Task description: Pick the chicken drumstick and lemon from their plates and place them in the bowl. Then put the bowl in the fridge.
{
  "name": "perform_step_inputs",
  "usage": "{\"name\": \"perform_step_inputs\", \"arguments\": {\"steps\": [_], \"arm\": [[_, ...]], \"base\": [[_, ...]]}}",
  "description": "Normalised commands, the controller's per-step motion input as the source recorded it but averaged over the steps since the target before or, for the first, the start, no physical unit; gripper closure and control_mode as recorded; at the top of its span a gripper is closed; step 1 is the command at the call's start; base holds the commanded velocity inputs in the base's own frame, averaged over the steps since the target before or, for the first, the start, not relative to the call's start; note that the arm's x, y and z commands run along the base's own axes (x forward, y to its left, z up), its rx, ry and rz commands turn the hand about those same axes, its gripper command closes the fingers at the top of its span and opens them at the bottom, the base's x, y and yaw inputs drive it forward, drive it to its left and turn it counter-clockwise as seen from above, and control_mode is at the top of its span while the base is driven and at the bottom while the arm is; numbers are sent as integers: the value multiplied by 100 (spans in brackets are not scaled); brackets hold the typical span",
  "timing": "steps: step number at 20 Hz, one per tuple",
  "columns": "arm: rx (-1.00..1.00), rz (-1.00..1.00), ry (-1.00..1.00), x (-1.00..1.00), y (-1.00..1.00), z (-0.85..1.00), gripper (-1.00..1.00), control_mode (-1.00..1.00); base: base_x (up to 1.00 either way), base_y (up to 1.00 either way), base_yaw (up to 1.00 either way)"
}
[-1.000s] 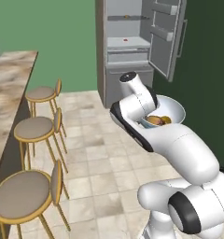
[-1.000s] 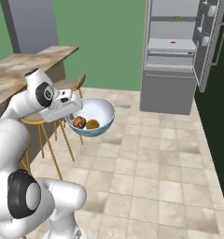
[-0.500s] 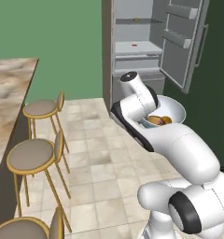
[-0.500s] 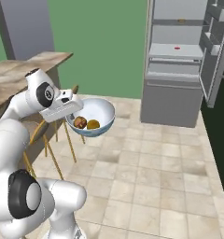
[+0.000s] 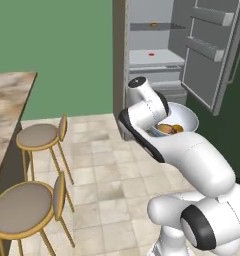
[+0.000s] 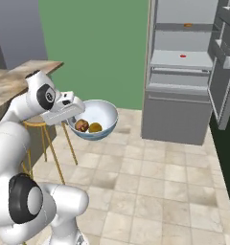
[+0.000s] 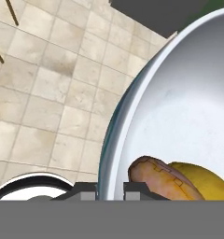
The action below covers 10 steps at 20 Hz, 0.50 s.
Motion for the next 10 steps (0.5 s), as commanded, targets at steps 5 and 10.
{"name": "perform_step_inputs", "arguments": {"steps": [5, 10], "arm": [[0, 0, 0, 0, 0, 0, 100, 100], [0, 0, 0, 0, 0, 0, 100, 100]], "base": [[78, -35, 0], [72, -45, 0]]}}
